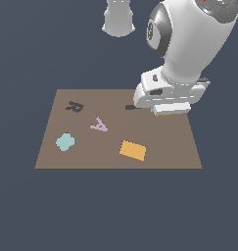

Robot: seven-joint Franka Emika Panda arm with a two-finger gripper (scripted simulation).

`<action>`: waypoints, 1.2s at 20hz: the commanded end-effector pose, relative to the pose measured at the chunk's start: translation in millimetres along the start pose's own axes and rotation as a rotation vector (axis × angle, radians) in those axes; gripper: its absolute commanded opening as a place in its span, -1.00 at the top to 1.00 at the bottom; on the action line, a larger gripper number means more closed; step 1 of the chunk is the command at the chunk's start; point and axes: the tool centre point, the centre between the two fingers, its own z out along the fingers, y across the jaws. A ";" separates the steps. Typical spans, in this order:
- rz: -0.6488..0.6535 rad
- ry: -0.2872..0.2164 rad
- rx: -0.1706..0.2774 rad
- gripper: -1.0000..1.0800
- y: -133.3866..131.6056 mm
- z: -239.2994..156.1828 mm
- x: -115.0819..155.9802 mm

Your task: Insert a designated object into the corresponding slot on a board.

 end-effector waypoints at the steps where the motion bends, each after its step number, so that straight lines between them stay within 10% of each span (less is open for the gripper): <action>1: 0.000 0.000 0.000 1.00 0.1 -0.1 -0.1; 12: 0.137 0.000 0.000 1.00 17.5 -1.0 18.3; 24: 0.599 0.001 0.001 1.00 91.7 -3.7 59.8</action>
